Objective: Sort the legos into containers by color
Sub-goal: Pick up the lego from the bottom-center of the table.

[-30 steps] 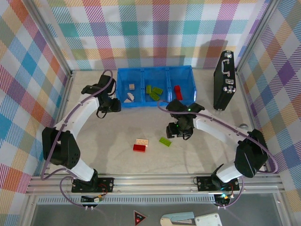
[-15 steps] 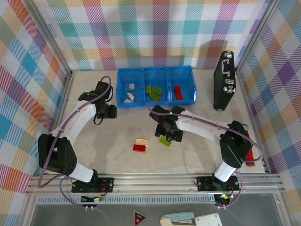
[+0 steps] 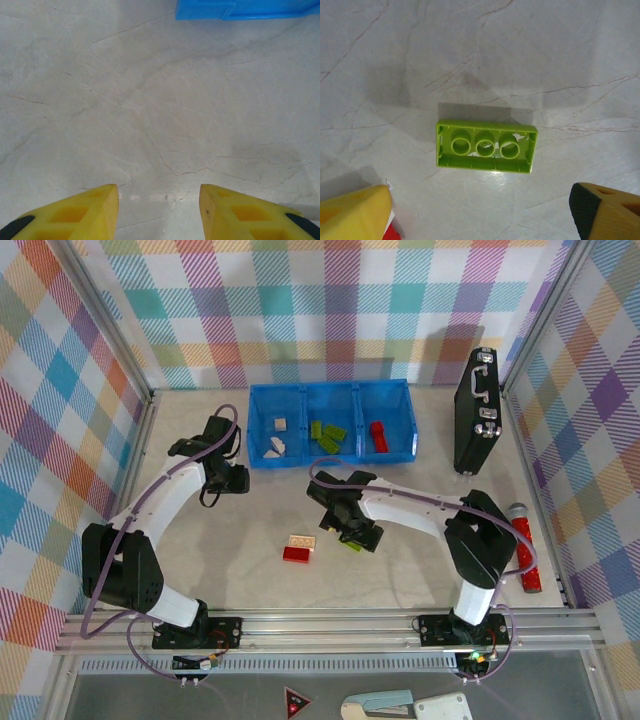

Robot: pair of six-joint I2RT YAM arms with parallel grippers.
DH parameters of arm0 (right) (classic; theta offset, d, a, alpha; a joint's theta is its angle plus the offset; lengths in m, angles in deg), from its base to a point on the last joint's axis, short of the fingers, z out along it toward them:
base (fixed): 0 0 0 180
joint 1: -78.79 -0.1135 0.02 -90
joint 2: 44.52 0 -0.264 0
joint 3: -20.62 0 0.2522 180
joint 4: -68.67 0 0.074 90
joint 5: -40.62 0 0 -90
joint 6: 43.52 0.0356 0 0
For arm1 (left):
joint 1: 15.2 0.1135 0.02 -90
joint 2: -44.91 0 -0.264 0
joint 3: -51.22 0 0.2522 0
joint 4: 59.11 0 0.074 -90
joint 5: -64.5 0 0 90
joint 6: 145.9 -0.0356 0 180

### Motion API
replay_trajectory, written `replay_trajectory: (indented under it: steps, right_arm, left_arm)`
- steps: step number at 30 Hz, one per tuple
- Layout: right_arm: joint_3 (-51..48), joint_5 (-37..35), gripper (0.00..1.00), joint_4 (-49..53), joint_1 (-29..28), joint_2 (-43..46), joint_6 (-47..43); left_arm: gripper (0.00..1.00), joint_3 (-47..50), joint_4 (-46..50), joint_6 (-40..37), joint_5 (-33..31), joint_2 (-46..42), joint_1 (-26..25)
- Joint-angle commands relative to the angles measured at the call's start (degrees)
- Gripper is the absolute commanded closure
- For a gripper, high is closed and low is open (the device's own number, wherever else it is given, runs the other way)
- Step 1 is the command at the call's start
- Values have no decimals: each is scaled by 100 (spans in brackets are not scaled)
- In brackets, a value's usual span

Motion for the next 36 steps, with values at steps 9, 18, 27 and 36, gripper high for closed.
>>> replay_trajectory:
  steps: [9, 18, 27, 36]
  right_arm:
    - [-347, 147, 7, -388, -18, -420, 494]
    - [-410, 180, 13, -556, -17, -637, 546]
    - [-474, 160, 25, -566, -18, -601, 555]
    - [-498, 54, 31, -486, -14, -274, -11]
  left_arm:
    - [53, 48, -71, -44, -18, -175, 73]
    - [53, 56, -67, -44, -43, -165, 73]
    - [53, 57, -67, -44, -44, -175, 73]
    - [53, 59, -59, -44, -42, -182, 73]
